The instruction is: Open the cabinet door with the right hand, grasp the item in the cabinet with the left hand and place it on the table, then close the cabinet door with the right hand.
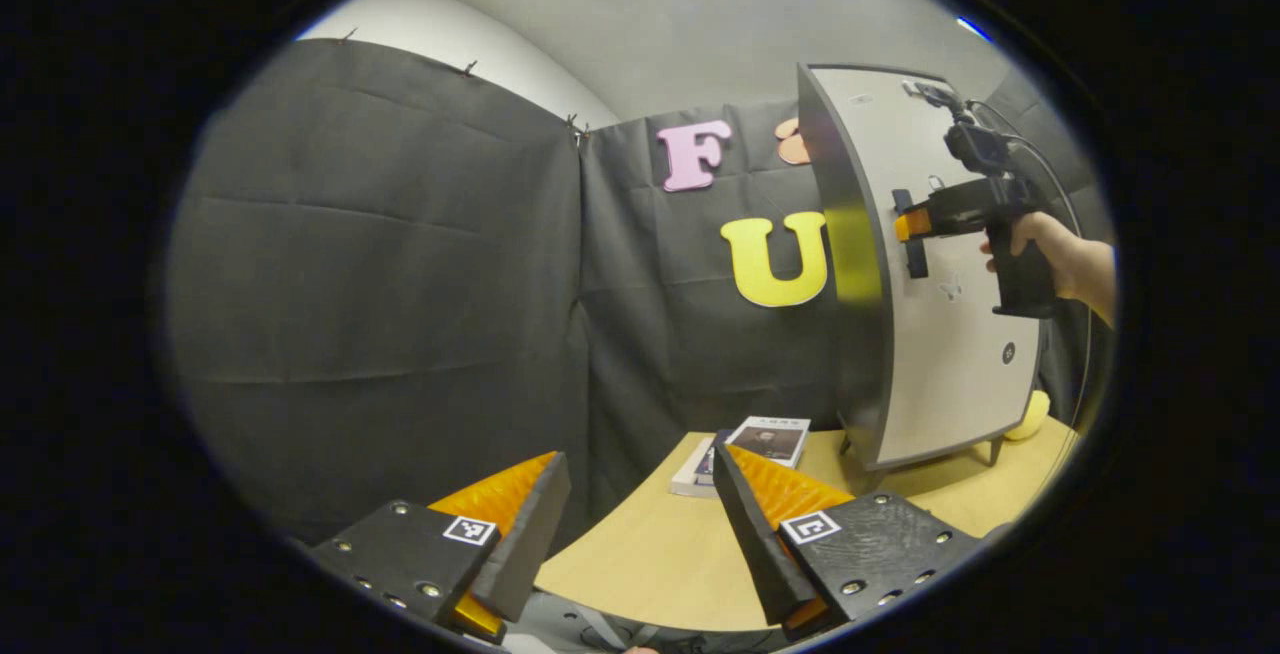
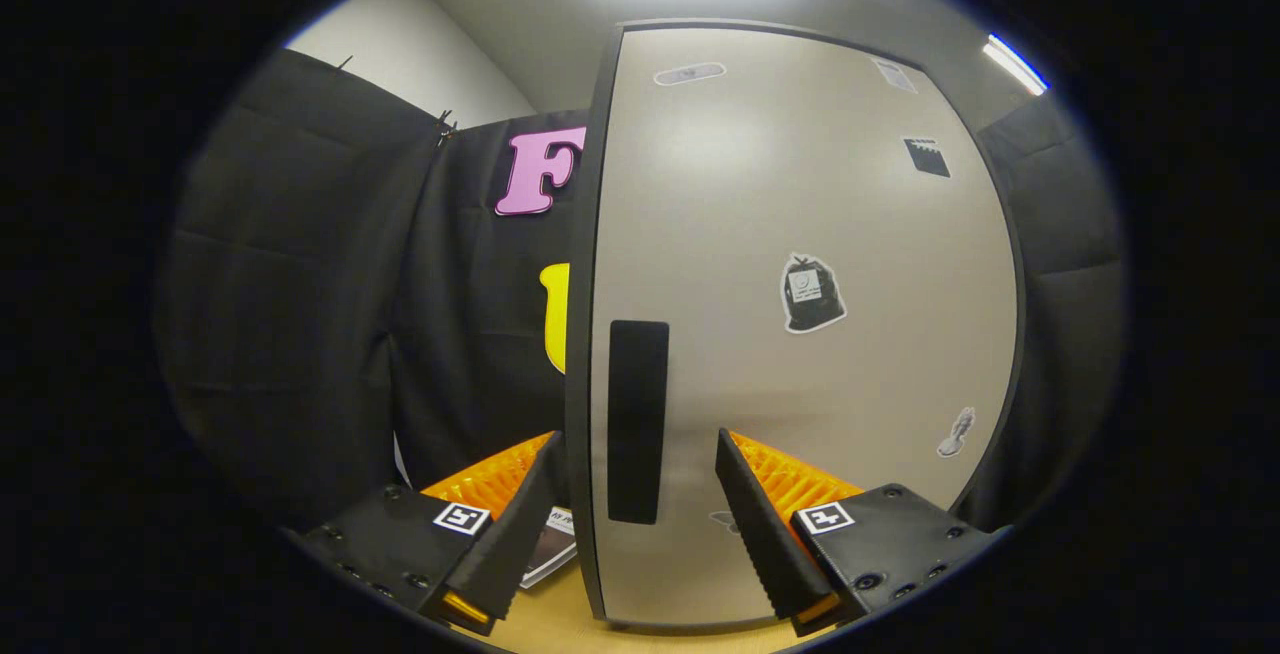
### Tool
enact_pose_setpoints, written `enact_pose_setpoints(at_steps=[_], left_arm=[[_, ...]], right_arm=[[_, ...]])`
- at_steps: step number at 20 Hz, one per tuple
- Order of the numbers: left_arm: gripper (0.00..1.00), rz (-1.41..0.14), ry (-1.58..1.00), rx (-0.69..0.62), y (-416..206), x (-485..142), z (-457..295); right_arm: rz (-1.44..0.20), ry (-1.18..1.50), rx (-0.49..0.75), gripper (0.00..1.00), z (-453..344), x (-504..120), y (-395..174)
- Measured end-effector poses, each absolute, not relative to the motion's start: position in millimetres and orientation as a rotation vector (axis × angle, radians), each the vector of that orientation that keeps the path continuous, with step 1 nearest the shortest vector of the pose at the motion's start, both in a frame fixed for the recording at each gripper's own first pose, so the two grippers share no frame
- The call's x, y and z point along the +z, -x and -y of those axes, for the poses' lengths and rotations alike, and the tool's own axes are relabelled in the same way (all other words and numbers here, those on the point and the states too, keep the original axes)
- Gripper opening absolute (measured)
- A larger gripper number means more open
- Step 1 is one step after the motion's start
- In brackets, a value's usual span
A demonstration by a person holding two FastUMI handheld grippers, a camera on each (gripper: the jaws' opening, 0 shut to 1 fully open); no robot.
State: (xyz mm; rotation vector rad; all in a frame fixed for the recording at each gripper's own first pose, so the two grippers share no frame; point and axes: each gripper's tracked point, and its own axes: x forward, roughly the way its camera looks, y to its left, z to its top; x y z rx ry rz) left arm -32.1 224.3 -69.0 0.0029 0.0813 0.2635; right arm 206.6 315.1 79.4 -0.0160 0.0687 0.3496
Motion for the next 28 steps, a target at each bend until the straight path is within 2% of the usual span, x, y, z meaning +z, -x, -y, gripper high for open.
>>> enact_pose_setpoints(at_steps=[2,3,6,8,9,10,13,15,16,17,19,20,26,27,28], left_arm=[[0.87,-0.083,-0.005,0.269,33.7,-72.7,-231.6],[0.87,-0.084,-0.005,0.271,34.4,-73.8,-232.7],[0.87,-0.088,-0.005,0.279,36.9,-78.5,-238.5],[0.87,-0.091,-0.003,0.283,36.8,-81.4,-239.7],[0.87,-0.093,-0.001,0.286,38.2,-82.3,-240.8],[0.87,-0.093,0.004,0.288,38.0,-83.8,-241.4],[0.87,-0.090,0.010,0.286,38.1,-83.8,-240.0],[0.87,-0.087,0.011,0.280,36.4,-83.9,-238.2],[0.87,-0.085,0.011,0.276,35.1,-83.0,-236.5],[0.87,-0.081,0.012,0.272,34.2,-82.4,-235.5],[0.87,-0.075,0.014,0.262,29.2,-82.0,-231.2],[0.87,-0.071,0.014,0.256,27.0,-80.8,-229.2],[0.87,-0.039,0.018,0.207,18.2,-64.9,-202.7],[0.87,-0.036,0.018,0.197,15.7,-63.8,-197.9],[0.87,-0.034,0.018,0.187,14.5,-60.9,-190.9]], right_arm=[[-0.090,-0.001,0.337,0.93,-319.1,75.6,-215.7],[-0.102,-0.008,0.332,0.77,-320.2,73.1,-219.8],[-0.142,-0.008,0.318,0.73,-322.6,63.9,-231.8],[-0.145,-0.025,0.316,0.50,-324.0,64.2,-235.2],[-0.149,-0.028,0.310,0.47,-325.0,66.8,-238.1],[-0.154,-0.029,0.307,0.36,-324.6,64.4,-234.8],[-0.151,-0.010,0.298,0.33,-324.8,64.8,-235.9],[-0.159,-0.010,0.301,0.18,-324.9,62.8,-237.1],[-0.161,-0.017,0.306,0.18,-323.9,66.0,-236.1],[-0.164,-0.017,0.314,0.12,-324.9,63.4,-233.3],[-0.175,-0.016,0.327,0.09,-323.5,63.7,-232.1],[-0.187,-0.023,0.335,0.12,-323.4,63.0,-231.2],[-0.193,-0.031,0.427,0.11,-318.7,67.6,-214.4],[-0.195,-0.032,0.443,0.14,-316.9,68.6,-210.6],[-0.195,-0.033,0.457,0.11,-315.9,69.6,-206.2]])
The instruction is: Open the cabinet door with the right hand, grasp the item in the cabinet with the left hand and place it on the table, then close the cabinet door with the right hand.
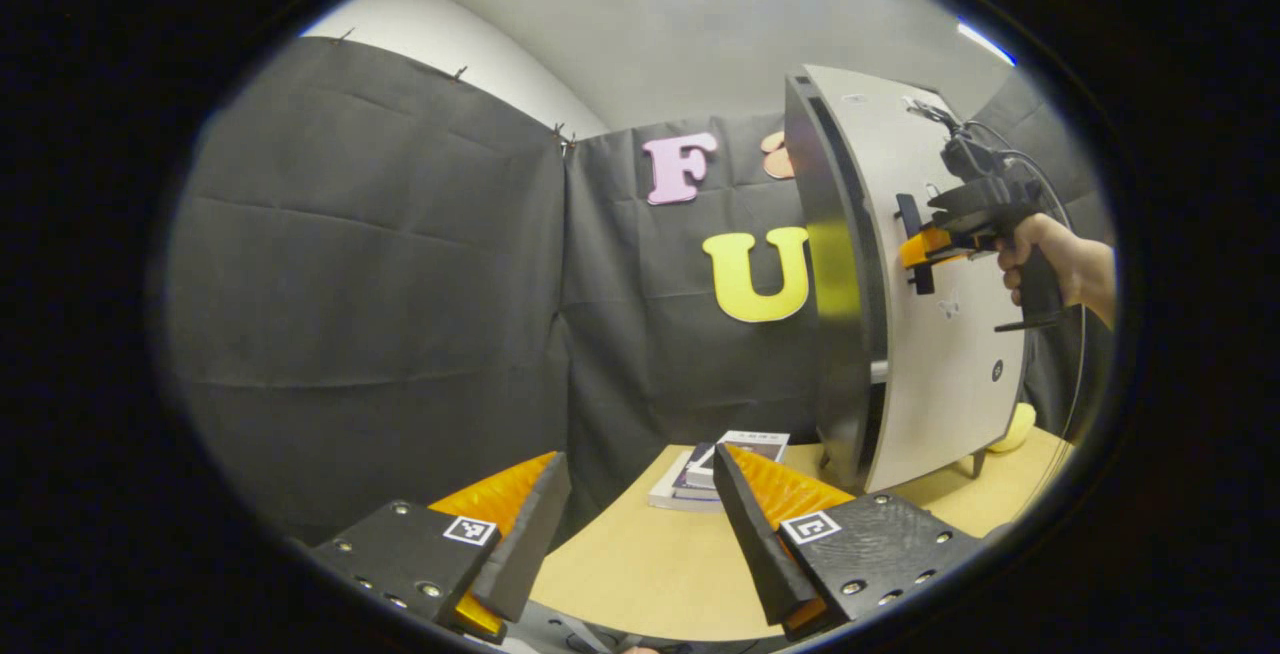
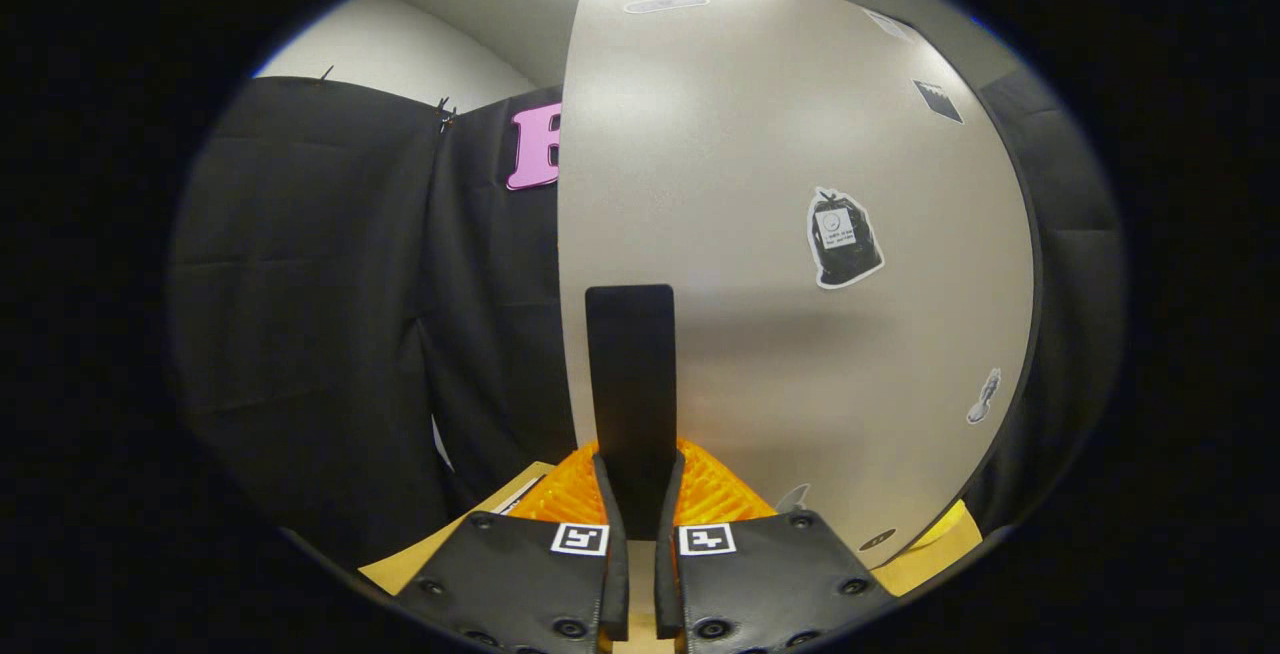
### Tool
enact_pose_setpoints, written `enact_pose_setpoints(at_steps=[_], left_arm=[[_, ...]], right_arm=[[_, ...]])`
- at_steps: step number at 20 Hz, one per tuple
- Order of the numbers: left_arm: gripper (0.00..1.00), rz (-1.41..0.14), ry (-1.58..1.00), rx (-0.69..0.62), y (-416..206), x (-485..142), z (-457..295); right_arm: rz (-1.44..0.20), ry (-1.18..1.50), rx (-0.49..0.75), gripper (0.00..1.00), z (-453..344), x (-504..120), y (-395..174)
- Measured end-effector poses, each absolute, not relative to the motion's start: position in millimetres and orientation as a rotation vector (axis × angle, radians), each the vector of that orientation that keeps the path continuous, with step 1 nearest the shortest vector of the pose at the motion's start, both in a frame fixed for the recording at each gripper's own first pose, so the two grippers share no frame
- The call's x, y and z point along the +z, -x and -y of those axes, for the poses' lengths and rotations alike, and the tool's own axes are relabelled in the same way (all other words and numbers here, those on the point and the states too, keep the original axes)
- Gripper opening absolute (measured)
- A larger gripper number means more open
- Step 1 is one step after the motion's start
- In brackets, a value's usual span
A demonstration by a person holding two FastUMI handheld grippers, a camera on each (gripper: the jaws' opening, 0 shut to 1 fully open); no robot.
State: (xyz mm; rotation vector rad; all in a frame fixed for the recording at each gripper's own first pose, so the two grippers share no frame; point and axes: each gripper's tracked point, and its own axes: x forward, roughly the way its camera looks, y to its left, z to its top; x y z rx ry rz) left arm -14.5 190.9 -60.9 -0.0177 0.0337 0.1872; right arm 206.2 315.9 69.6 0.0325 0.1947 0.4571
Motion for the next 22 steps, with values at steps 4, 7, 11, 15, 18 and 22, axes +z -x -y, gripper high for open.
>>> enact_pose_setpoints(at_steps=[4,7,11,15,18,22], left_arm=[[0.87,-0.015,0.008,0.150,13.3,-48.9,-164.6],[0.87,-0.009,0.000,0.126,11.1,-43.4,-144.9],[0.87,-0.005,-0.006,0.093,9.1,-35.9,-119.7],[0.87,0.004,-0.010,0.060,5.9,-27.5,-94.9],[0.87,0.009,-0.012,0.043,4.0,-22.7,-77.5],[0.88,0.016,-0.014,0.014,-0.7,-15.7,-51.9]], right_arm=[[-0.197,-0.032,0.504,0.11,-310.5,69.7,-199.9],[-0.202,-0.033,0.534,0.12,-305.5,71.5,-192.0],[-0.206,-0.035,0.587,0.11,-297.3,73.8,-181.8],[-0.210,-0.031,0.629,0.11,-288.9,73.0,-177.7],[-0.205,-0.029,0.649,0.12,-280.5,73.6,-172.9],[-0.204,-0.022,0.670,0.12,-254.9,75.2,-156.0]])
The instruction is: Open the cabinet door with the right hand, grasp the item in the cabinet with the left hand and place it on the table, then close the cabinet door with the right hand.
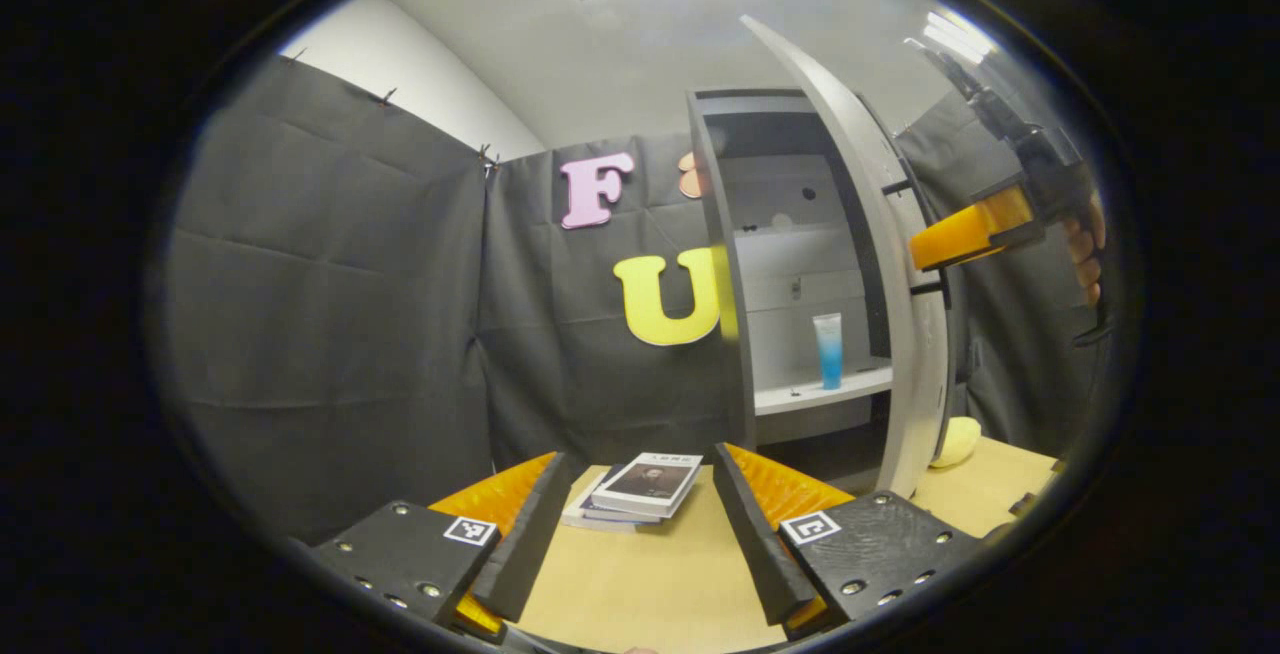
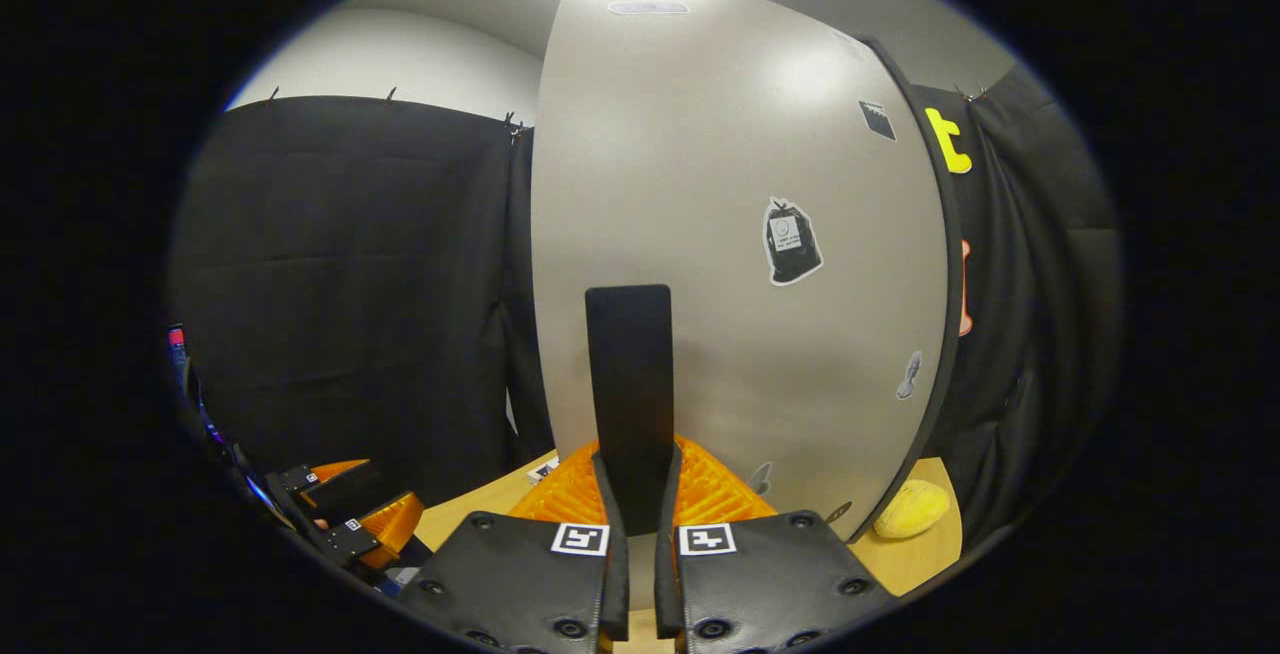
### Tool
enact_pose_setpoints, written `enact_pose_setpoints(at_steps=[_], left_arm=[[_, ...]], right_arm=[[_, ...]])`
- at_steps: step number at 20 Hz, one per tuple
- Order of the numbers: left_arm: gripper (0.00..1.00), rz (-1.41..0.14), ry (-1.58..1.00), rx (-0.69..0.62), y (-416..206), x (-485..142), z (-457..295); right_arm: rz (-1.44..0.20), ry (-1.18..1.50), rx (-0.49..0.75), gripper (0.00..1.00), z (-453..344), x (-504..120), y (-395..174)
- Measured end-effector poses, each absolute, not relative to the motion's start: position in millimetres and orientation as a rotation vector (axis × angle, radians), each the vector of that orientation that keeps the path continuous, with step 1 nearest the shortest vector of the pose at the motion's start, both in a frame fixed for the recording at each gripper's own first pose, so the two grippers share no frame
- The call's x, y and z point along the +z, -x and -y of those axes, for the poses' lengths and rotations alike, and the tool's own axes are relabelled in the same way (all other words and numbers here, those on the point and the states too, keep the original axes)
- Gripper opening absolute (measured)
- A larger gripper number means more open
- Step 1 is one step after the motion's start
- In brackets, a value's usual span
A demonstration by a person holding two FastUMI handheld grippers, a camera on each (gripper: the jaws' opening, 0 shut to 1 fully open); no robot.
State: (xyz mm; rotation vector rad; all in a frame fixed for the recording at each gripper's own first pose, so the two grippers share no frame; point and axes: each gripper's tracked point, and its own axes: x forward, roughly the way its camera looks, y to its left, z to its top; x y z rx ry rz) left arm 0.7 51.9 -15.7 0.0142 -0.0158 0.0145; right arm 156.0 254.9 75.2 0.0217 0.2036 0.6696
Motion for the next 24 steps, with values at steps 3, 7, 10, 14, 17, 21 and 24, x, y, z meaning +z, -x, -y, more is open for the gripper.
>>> enact_pose_setpoints(at_steps=[3,7,10,14,17,21,24], left_arm=[[0.87,0.018,-0.010,-0.017,-5.8,-12.1,-28.5],[0.87,0.025,-0.009,-0.065,-7.5,-5.7,5.3],[0.87,0.030,-0.004,-0.095,-8.1,-0.8,28.2],[0.87,0.035,0.002,-0.138,-9.8,6.4,58.1],[0.87,0.038,0.001,-0.168,-9.0,10.9,79.1],[0.88,0.039,-0.007,-0.196,-7.7,13.7,102.2],[0.87,0.037,-0.006,-0.209,-4.8,15.9,117.9]], right_arm=[[-0.204,-0.015,0.677,0.11,-236.7,76.5,-146.7],[-0.208,-0.003,0.669,0.09,-217.1,77.4,-140.4],[-0.208,-0.004,0.657,0.11,-201.5,77.9,-134.2],[-0.204,-0.008,0.626,0.11,-177.7,79.2,-128.6],[-0.199,-0.008,0.597,0.08,-158.5,79.6,-127.1],[-0.191,-0.002,0.553,0.07,-136.6,79.0,-127.3],[-0.186,-0.004,0.522,0.07,-119.9,77.7,-128.9]])
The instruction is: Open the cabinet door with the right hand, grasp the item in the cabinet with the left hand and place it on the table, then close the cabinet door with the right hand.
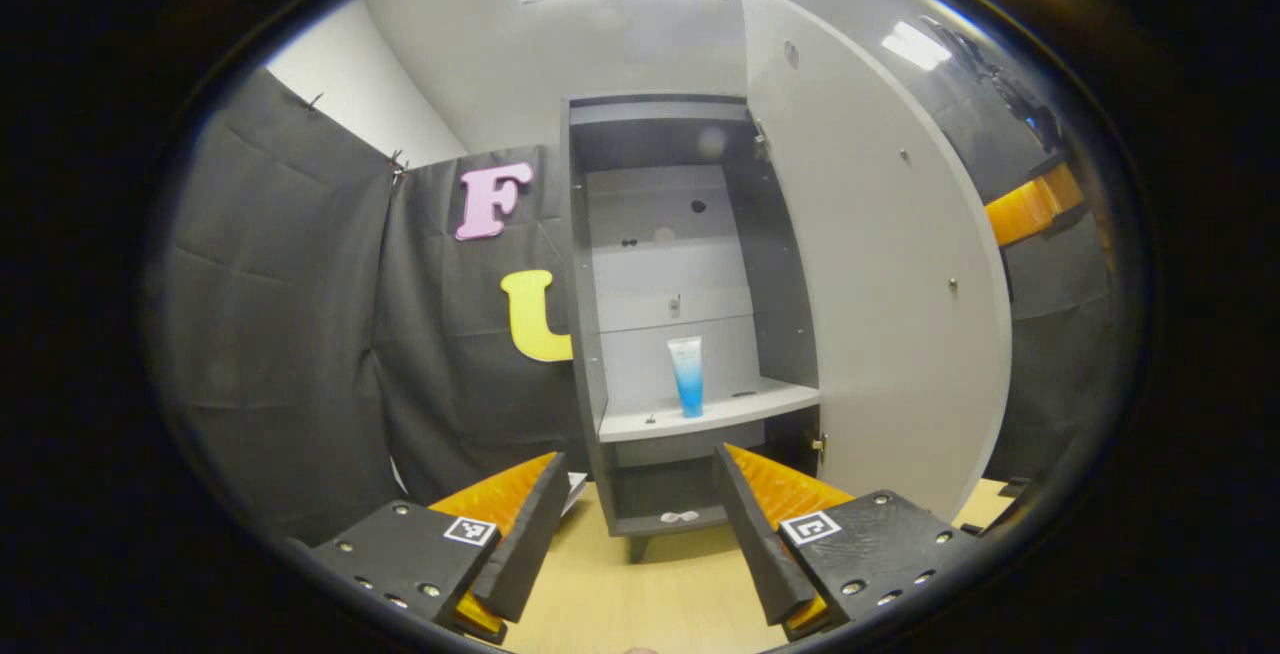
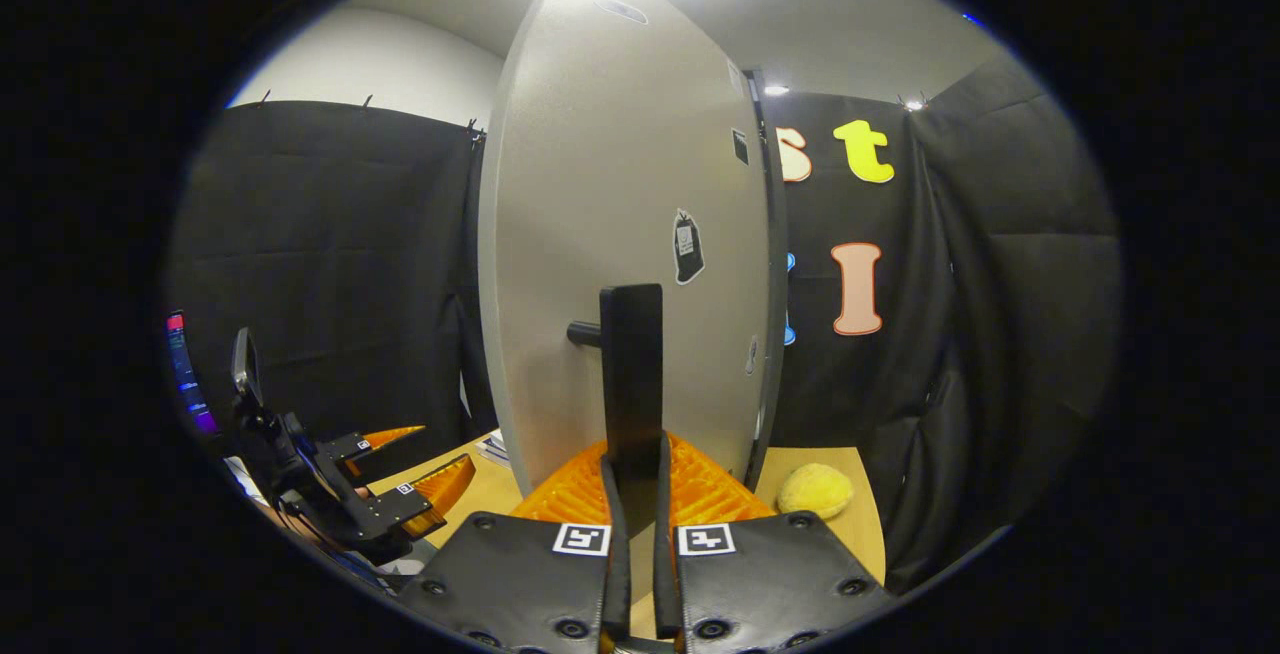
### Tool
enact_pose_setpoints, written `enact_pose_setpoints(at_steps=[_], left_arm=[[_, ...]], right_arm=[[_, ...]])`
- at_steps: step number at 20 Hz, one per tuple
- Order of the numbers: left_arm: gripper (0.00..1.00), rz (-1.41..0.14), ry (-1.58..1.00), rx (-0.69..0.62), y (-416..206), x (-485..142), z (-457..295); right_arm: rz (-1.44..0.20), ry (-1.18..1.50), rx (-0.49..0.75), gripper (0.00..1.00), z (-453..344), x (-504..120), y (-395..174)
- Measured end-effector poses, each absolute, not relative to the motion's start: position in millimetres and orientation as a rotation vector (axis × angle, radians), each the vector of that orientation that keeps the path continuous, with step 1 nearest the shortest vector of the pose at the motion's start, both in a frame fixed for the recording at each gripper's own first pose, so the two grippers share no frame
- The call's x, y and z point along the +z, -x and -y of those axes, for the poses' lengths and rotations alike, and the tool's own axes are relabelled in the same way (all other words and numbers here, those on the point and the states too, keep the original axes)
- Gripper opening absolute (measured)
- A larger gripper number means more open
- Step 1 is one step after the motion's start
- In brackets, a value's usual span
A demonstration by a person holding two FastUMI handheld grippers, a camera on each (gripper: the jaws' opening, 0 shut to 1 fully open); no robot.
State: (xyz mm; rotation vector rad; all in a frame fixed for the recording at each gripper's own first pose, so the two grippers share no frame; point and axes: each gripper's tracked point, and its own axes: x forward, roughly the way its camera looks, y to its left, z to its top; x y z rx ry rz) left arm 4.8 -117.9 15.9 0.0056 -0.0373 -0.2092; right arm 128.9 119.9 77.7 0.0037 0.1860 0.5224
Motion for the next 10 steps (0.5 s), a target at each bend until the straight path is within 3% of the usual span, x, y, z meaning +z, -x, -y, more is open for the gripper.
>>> enact_pose_setpoints(at_steps=[5,10], left_arm=[[0.87,0.035,-0.018,-0.221,-2.3,20.2,140.9],[0.87,0.031,-0.024,-0.224,0.8,22.2,158.7]], right_arm=[[-0.175,-0.001,0.465,0.11,-90.5,76.0,-130.0],[-0.156,-0.004,0.405,0.05,-65.8,74.3,-137.2]])
